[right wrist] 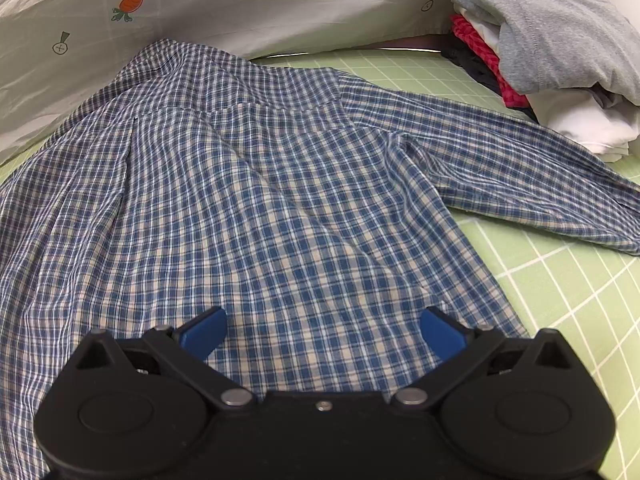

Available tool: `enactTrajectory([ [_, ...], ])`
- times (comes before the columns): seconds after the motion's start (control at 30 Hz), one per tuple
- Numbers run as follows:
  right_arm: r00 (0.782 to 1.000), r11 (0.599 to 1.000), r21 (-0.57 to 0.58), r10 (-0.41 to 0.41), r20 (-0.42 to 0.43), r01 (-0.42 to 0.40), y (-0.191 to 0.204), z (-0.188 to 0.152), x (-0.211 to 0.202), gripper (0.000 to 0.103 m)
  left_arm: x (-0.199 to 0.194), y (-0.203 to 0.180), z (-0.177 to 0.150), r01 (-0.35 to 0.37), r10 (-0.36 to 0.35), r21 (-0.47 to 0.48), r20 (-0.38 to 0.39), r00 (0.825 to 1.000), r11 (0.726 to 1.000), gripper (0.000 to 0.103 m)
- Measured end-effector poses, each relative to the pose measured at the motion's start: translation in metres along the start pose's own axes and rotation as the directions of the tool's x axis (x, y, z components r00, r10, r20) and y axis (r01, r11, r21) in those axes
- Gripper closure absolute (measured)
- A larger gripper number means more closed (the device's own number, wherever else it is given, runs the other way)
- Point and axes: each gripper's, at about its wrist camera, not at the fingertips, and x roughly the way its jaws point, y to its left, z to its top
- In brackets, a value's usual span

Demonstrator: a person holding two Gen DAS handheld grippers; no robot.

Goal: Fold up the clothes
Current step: 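Pinch the plaid shirt's cuff with the left gripper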

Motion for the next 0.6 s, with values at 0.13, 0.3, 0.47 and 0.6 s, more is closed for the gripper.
enactTrajectory([
  [0.13, 1.000, 1.000, 0.003, -0.003, 0.000, 0.003, 0.001, 0.000, 0.000, 0.000, 0.023, -0.018, 0.005, 0.045, -0.041, 0.074, -0.061, 0.997, 0.996, 0.049],
  [0.3, 1.000, 1.000, 0.006, -0.006, 0.001, 0.006, 0.001, 0.000, 0.000, 0.000, 0.049, -0.032, 0.005, 0.006, 0.012, 0.162, -0.107, 0.994, 0.987, 0.048],
  [0.47, 1.000, 1.000, 0.008, -0.007, 0.000, 0.007, 0.001, 0.001, 0.000, 0.000, 0.049, -0.024, 0.006, 0.034, -0.023, 0.103, -0.109, 0.994, 0.994, 0.094],
  [0.6, 1.000, 1.000, 0.008, -0.008, 0.002, 0.008, 0.001, 0.002, 0.000, 0.000, 0.035, -0.008, 0.006, 0.024, -0.024, -0.011, -0.040, 0.999, 1.000, 0.097],
])
